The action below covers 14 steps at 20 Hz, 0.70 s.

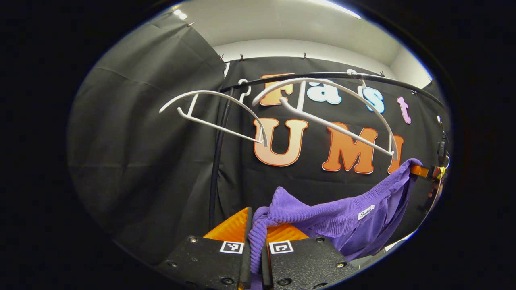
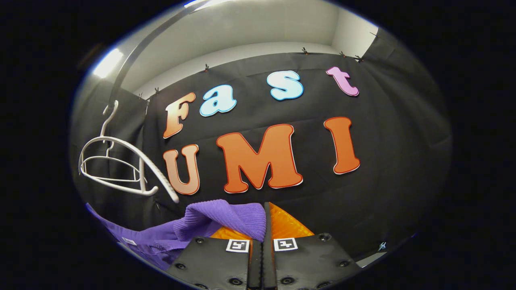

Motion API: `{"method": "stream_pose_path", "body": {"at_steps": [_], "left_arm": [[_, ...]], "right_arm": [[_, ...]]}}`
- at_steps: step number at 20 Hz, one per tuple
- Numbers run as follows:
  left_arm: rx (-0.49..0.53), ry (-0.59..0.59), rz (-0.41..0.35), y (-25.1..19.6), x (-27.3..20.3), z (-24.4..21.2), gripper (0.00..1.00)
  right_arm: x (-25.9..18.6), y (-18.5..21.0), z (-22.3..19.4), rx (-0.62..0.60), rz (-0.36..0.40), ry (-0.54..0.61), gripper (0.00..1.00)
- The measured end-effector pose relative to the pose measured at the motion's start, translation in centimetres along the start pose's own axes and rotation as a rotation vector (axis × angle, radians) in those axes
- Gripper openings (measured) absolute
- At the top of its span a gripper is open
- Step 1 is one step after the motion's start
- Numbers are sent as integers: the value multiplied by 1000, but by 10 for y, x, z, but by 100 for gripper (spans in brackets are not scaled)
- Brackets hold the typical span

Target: Grasp the clothes on the hanger with both hands and then place them into the laundry hamper below.

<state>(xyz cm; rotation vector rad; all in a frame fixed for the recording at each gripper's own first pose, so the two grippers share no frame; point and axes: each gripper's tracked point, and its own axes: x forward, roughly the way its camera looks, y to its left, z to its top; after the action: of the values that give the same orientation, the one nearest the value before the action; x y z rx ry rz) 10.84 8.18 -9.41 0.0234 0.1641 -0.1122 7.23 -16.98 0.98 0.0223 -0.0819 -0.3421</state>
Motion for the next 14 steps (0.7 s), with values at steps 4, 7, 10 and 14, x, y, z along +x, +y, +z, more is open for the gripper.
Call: {"method": "stream_pose_path", "body": {"at_steps": [4,7,10,14], "left_arm": [[-1,-6,33,0,-11,13,13],[-8,-13,15,-20,-15,24,13],[11,-8,-32,-49,-17,26,10],[-12,48,-123,-104,-12,1,10]], "right_arm": [[-22,5,2,-71,59,19,9],[-33,20,4,-128,115,29,9],[-51,41,-1,-129,182,50,9],[-62,62,-39,-136,249,142,9]]}}
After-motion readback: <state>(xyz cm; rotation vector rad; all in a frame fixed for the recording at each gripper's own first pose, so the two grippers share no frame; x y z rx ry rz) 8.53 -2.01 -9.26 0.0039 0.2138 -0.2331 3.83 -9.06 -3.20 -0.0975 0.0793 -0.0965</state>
